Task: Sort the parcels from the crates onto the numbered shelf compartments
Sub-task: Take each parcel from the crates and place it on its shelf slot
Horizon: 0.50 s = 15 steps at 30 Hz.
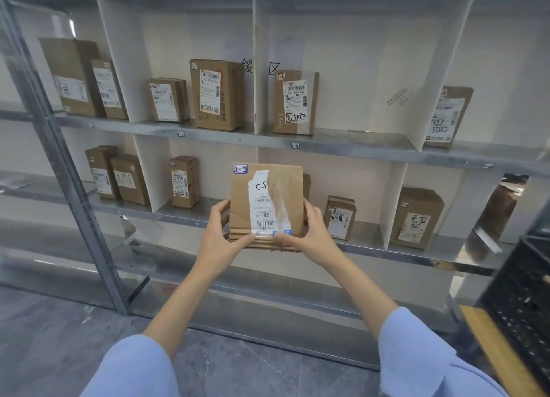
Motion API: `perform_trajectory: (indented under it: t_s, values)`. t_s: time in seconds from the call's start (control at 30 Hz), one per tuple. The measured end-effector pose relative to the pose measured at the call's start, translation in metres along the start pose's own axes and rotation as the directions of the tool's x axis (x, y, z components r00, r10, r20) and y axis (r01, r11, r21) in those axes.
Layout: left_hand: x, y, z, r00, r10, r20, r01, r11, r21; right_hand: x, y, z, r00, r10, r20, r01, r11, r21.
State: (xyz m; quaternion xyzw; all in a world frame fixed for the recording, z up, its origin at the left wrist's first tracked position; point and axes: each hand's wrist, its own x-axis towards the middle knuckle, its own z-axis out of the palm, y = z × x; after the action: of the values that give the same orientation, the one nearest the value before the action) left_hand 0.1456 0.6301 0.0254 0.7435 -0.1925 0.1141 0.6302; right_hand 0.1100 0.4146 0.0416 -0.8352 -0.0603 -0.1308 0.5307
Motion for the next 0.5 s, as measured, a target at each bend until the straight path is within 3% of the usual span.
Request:
perform_trajectory:
  t_s: [0.3,0.5]
  values:
    - [0.006,-0.011,-0.014,1.000,-0.015,0.002,0.015,1.000,0.006,0.020,0.006,0.018,1.000,0.020,0.021,-0.021,0.999,0.049]
    - [0.013,-0.030,-0.040,0.997,-0.031,-0.074,0.039,0.993,0.116,0.049,0.015,0.051,0.998,0.011,0.060,-0.016,0.997,0.078]
